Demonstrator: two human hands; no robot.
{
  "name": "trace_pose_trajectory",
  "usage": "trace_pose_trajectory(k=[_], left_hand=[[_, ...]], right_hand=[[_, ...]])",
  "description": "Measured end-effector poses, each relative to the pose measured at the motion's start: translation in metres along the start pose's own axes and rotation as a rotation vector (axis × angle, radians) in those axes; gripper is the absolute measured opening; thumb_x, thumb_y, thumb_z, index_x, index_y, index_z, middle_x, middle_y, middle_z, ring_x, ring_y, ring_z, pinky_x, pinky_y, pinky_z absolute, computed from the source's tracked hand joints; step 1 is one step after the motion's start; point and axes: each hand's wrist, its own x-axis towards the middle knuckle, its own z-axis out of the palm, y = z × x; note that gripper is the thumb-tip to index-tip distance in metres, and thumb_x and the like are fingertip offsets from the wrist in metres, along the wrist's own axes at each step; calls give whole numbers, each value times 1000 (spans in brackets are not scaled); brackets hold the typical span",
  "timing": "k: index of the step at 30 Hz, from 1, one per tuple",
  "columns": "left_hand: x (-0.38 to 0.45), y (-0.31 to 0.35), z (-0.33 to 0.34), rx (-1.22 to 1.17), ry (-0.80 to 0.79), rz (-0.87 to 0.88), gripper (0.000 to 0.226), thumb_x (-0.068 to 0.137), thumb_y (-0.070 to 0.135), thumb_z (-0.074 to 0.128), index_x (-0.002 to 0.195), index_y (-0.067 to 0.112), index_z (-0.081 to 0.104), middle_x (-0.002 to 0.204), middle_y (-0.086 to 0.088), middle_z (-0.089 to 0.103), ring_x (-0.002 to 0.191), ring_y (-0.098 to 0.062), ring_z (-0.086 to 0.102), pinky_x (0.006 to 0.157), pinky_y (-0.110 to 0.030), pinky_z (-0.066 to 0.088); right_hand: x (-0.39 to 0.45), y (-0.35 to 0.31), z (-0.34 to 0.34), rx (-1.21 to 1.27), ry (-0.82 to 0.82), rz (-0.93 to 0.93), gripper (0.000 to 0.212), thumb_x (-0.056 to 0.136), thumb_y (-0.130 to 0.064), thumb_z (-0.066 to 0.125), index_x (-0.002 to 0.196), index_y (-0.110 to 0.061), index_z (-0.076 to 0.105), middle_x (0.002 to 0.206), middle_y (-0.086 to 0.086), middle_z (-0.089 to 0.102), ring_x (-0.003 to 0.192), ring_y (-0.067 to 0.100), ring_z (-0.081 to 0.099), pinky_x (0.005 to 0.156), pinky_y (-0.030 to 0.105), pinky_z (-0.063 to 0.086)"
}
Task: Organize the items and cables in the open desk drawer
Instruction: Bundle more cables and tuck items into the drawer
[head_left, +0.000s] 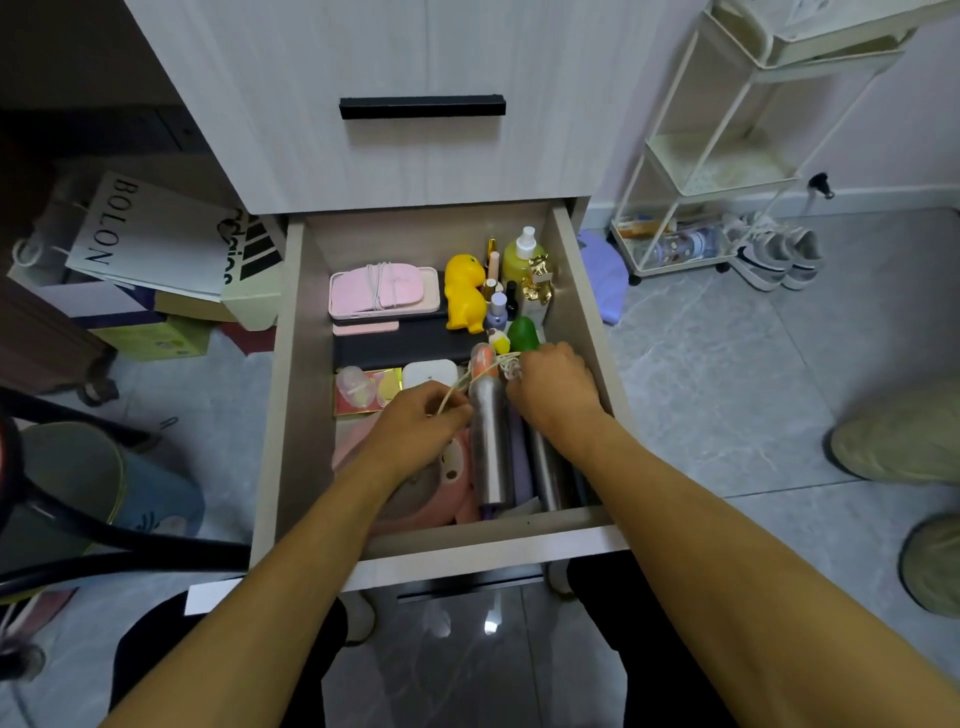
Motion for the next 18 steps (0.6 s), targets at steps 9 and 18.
trace_pose_trajectory(k=[9,18], left_hand=[[-4,10,20,0,-44,-66,44,78,58,70,103,23,57,99,7,63,92,-11,61,75,-31,51],[-6,40,45,-128,62,-97,54,78,28,76,118,19,39,99,-1,58,87,-18,57,71,-31,45]], right_hand=[[-45,7,-31,598,177,138,15,92,-16,52,79,-10,48,81,12,57,70,23,47,59,29,31],[-70,18,-49,754,167,152,24,83,-20,61,62,-17,50,91,6,53,68,9,48,50,9,33]])
